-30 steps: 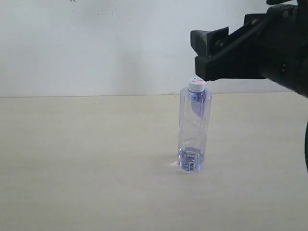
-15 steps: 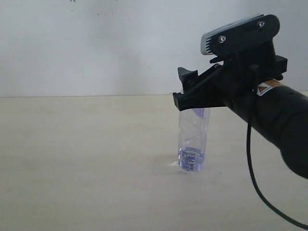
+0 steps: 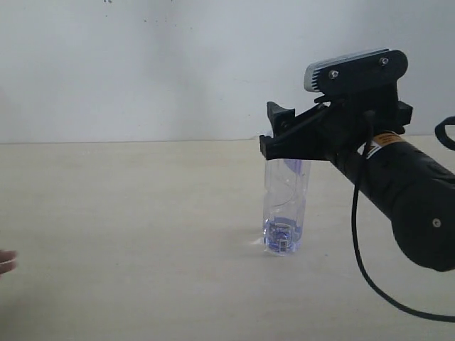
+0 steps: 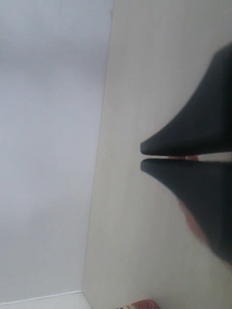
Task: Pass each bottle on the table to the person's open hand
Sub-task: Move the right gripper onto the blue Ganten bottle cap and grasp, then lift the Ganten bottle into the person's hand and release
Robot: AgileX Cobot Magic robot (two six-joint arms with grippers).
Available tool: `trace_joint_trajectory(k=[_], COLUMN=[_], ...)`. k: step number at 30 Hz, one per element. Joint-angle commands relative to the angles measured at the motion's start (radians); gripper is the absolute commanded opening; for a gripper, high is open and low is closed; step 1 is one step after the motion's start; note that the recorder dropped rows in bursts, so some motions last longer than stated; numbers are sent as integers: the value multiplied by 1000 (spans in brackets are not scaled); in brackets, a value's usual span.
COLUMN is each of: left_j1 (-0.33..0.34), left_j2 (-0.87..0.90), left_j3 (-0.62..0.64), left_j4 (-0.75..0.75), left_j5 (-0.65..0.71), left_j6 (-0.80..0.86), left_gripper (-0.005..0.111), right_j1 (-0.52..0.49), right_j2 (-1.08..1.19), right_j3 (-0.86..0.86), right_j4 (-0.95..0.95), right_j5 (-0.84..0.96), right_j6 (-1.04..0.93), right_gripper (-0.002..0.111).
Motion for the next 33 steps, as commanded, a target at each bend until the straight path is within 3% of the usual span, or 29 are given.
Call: trace_joint_trajectory(k=[1,3,14,24,28,33], left_j1=[3,3,3,3,3,3], left_j2=[-3,-3,-3,-3,-3,-3], left_j3=[-2,-2,-2,-2,-2,-2], left_j4=[4,4,4,4,4,4], left_j5=[-1,-1,-1,-1,-1,-1], left_j6=[1,1,1,1,1,1], left_gripper=[4,4,4,4,4,4], right_j1=[-43,-50,-50,-50,-50,-50], right_j2=[6,19,72,118,118,113], right_j3=[1,1,-1,-1,-1,-1], right_j4=[-112,-207,-204,-209,-209,-209], right_j5=[32,41,-23,-40,-52,-52], right_j6=[51,75,100,95,95,95], right_gripper=[79,79,77,35,0,0])
